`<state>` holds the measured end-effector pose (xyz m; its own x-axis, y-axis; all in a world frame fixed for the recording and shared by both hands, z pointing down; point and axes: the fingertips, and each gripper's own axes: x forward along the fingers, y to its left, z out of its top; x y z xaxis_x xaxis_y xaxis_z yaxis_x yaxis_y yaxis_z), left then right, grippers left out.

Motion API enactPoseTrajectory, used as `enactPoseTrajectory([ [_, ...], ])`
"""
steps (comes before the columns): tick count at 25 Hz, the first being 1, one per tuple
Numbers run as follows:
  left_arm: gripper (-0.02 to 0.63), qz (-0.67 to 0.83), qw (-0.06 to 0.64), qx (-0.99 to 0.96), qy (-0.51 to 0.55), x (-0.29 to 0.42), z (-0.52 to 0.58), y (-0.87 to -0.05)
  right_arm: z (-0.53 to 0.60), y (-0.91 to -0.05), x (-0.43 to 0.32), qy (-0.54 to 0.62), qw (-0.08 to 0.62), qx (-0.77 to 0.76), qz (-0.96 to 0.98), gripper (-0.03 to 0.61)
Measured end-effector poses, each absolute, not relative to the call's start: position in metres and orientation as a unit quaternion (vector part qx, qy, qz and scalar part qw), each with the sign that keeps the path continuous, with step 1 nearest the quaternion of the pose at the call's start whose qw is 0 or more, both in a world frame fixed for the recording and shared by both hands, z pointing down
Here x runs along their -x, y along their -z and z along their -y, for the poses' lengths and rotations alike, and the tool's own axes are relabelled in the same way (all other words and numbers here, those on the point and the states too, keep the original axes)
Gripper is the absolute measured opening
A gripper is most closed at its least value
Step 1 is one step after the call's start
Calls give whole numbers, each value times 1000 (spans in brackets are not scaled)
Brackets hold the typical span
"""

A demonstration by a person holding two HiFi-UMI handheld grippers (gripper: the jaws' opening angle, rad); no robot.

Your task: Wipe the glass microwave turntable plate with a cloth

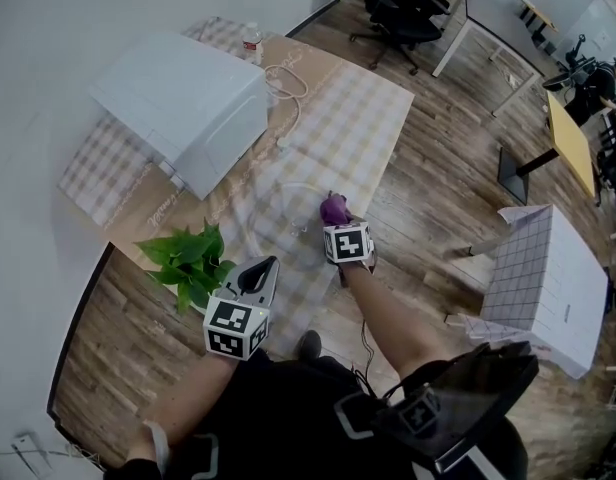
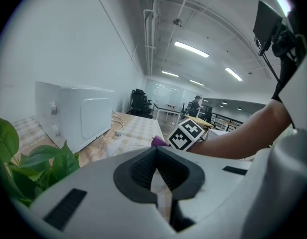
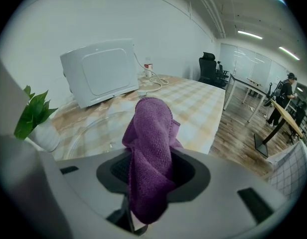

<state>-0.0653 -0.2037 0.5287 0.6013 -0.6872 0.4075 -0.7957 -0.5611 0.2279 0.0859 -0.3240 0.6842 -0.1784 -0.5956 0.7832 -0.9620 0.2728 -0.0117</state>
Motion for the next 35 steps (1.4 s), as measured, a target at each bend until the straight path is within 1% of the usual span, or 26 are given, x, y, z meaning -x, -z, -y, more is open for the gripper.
enactPoseTrajectory([
  [3, 3, 424, 205, -873, -128, 72, 204, -519, 332, -676, -63, -258, 335, -528, 737, 163],
  [9, 2, 431, 189, -871, -140, 93, 210, -511, 343, -676, 5, -257, 335, -488, 764, 164],
  [13, 3, 438, 199, -866, -133, 100, 210, -513, 355, -684, 47, -237, 349, -454, 785, 164],
  [18, 3, 444, 202, -862, -141, 113, 211, -515, 367, -693, 83, -233, 361, -434, 792, 164],
  [26, 3, 429, 211, -867, -138, 110, 213, -519, 370, -700, 85, -238, 363, -433, 790, 167],
  [35, 2, 409, 206, -879, -133, 89, 210, -514, 352, -701, 47, -256, 358, -441, 782, 167],
])
